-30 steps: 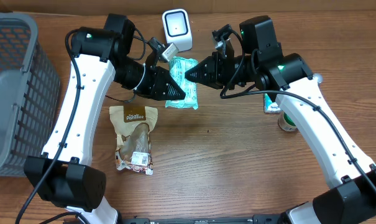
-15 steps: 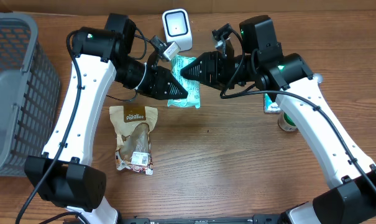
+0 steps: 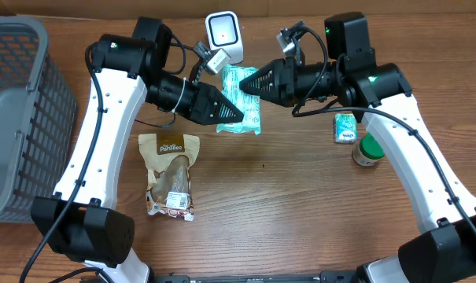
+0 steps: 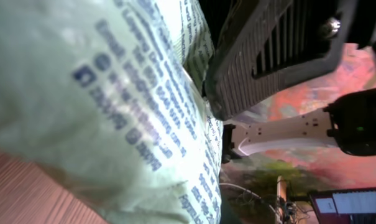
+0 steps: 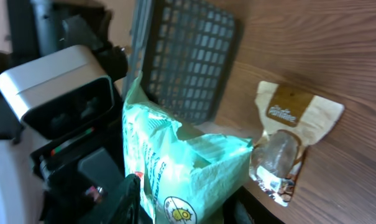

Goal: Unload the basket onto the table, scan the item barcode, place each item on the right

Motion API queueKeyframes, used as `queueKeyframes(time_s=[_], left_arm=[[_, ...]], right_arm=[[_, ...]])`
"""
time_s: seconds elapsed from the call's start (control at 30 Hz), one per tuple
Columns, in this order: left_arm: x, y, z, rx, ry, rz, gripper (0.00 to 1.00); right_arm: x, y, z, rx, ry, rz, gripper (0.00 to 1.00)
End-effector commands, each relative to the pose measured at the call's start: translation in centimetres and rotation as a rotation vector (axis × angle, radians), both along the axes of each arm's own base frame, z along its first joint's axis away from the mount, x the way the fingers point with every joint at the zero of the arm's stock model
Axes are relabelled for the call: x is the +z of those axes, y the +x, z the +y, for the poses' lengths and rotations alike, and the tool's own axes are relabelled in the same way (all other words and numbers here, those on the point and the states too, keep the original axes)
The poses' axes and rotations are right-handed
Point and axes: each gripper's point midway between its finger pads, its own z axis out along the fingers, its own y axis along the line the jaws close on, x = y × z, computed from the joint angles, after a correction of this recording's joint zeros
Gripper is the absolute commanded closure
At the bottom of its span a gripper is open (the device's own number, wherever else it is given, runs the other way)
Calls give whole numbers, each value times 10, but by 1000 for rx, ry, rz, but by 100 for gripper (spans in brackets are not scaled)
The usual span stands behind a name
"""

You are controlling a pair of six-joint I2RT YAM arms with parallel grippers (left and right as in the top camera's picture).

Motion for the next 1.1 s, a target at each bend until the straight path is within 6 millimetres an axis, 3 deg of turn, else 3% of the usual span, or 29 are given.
queueKeyframes(time_s=[0.0, 0.27, 0.47, 0.57, 0.67, 0.77, 0.9, 1.07], left_arm=[[15, -1, -6, -35, -111, -45, 96], [30, -4, -10, -54, -207, -64, 96], [42, -5, -13, -66, -283, -86, 96], [43, -3, -10, -57, -287, -89, 96], [43, 0, -7, -49, -287, -97, 96], [43, 2, -4, -40, -287, -98, 96], [43, 2, -4, -42, -287, -107, 96], [37, 4, -3, -44, -256, -126, 96]], right_arm=[[16, -12, 0, 85, 78, -44, 64], [21, -9, 0, 91, 93, -84, 63], [41, -23, 3, 197, 196, -117, 64], [42, -19, -2, 180, 195, -121, 66], [42, -12, -12, 152, 193, -120, 75], [43, -9, -19, 145, 204, -120, 78], [45, -12, -18, 162, 215, -121, 79], [46, -11, -17, 162, 215, -134, 93]])
